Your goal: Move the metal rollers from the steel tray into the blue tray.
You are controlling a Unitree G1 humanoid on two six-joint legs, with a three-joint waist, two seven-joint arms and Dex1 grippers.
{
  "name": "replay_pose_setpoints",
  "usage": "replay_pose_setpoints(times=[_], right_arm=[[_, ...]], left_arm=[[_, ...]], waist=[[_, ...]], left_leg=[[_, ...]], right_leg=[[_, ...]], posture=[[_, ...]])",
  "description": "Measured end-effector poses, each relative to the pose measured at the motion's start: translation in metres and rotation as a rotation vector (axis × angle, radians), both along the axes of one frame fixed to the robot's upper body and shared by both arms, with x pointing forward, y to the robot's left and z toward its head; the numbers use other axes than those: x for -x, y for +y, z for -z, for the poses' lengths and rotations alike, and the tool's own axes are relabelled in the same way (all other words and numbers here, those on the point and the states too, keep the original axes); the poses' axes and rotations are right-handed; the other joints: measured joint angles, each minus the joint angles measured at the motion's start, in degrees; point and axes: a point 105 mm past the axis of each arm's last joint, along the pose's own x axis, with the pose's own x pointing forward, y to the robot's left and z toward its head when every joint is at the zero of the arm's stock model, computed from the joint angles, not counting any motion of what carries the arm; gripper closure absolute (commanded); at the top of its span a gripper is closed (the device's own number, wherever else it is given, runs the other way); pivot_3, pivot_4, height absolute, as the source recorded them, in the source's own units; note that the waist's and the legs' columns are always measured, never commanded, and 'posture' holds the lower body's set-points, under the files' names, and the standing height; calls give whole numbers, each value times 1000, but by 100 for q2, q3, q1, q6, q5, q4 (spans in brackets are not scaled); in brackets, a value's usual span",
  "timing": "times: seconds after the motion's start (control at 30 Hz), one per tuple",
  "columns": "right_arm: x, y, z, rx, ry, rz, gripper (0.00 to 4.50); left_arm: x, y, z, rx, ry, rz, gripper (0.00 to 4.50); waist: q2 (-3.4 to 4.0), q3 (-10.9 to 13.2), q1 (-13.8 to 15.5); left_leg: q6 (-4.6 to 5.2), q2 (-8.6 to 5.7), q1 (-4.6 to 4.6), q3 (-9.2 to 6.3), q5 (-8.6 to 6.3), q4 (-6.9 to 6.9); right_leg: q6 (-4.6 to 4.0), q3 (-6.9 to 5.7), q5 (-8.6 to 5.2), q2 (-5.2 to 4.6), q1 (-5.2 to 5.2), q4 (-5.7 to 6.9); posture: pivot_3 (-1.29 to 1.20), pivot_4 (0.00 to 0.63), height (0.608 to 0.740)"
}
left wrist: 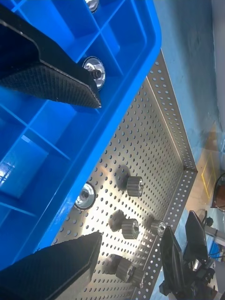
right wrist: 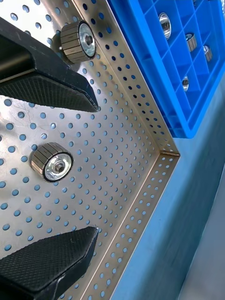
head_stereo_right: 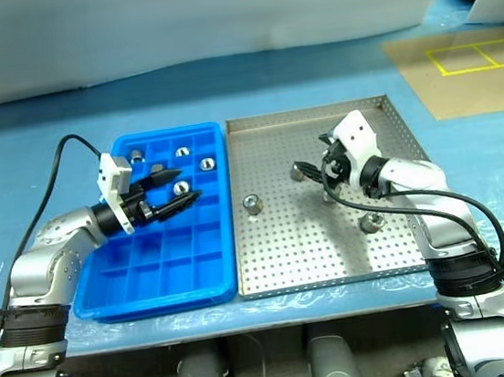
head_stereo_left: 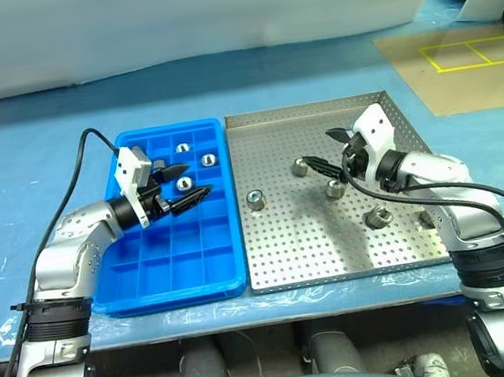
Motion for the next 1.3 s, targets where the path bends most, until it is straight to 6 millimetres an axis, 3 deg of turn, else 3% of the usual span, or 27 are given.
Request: replay_pose_setpoints(times=[0.57, 0.67, 0.8, 0.97, 1.17, 1.3], right_arm=[[1, 0, 0, 5, 4, -11, 509], [2, -2, -1, 20, 7, -20, 509], [1, -4, -6, 34, -10, -19, 509], [8, -6, -6, 42, -10, -19, 509], [35, -9, -7, 66, 25, -68, 509], [60, 6, -3, 54, 71, -162, 509]], left_arm=[[-6, -2, -4, 20, -5, 3, 0], [-15, -14, -20, 17, -61, 63, 0], [-28, -53, -34, -30, -139, 221, 0], [-28, -92, -19, -166, -131, 472, 0], [-36, -96, 5, -405, -102, 647, 0], [-40, -102, 18, -528, -111, 691, 0]], waist=[[0, 0, 2], [0, 0, 44], [0, 0, 95], [0, 0, 79], [0, 0, -30], [0, 0, -50]], left_leg=[[0, 0, -1, 0, 0, 4], [1, -2, 0, -3, 0, 8], [5, -8, 12, 0, -2, 18], [5, -3, 12, 0, -1, 7], [10, -8, 12, 0, -4, 7], [23, -6, 21, -1, -13, 13]], right_leg=[[0, 0, 0, 0, 0, 4], [0, 1, 1, -1, 8, 5], [0, 7, 1, -2, 23, 4], [0, 16, 1, 0, 19, -1], [0, 21, 2, -1, 27, -11], [0, 26, 2, -2, 42, -17]], posture=[[-211, 150, 740], [-231, 150, 740], [-267, 150, 740], [-352, 150, 740], [-442, 150, 740], [-482, 150, 740]])
